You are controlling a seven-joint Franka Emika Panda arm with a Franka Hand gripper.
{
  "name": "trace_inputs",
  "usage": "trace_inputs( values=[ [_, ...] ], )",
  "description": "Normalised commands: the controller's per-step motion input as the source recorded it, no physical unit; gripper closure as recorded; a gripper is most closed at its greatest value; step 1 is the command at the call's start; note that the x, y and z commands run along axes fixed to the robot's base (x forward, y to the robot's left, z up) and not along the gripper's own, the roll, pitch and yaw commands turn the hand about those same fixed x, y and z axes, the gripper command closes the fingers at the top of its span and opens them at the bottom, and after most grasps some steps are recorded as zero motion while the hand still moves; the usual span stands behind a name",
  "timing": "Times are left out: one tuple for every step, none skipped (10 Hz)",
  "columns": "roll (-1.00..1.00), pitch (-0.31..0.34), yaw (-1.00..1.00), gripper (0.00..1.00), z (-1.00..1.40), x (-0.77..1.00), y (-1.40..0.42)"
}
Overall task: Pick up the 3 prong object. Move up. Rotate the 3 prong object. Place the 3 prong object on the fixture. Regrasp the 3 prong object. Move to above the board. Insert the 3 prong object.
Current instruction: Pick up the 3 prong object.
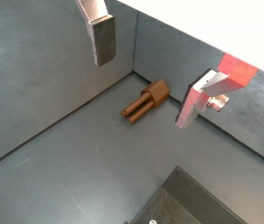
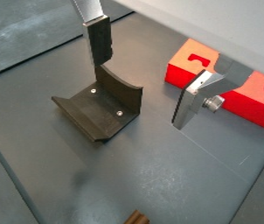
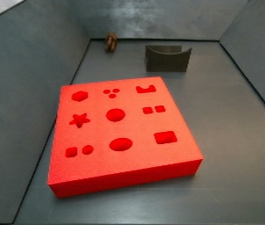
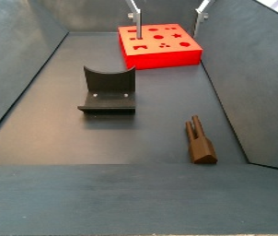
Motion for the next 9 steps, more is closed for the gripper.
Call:
trace_inputs(
  values=[
    [0.02,-0.151,-0.16,0.00,-0.33,-0.55,0.33],
    [0.03,-0.187,-0.17,0.00,-0.57,-0.91,0.61],
    [0.02,-0.153,-0.09,0.00,-0.68,-0.91,0.70],
    [0.02,-0.100,-0.05,0.00,-0.71,-0.52,0.79],
    [0.00,-0.173,0.00,0.00,-0.77,-0.45,0.72],
    [-0.03,-0.140,0.00,0.00,-0.79,-0.05,0.70],
    [-0.10,-0.114,0.02,0.00,-0.74,0.06,0.67],
    [-0.08,-0.147,0.00,0.00,-0.79,0.00,0.58],
    [-0.08,-0.144,0.00,0.00,-0.79,0.07,0.53]
  ],
)
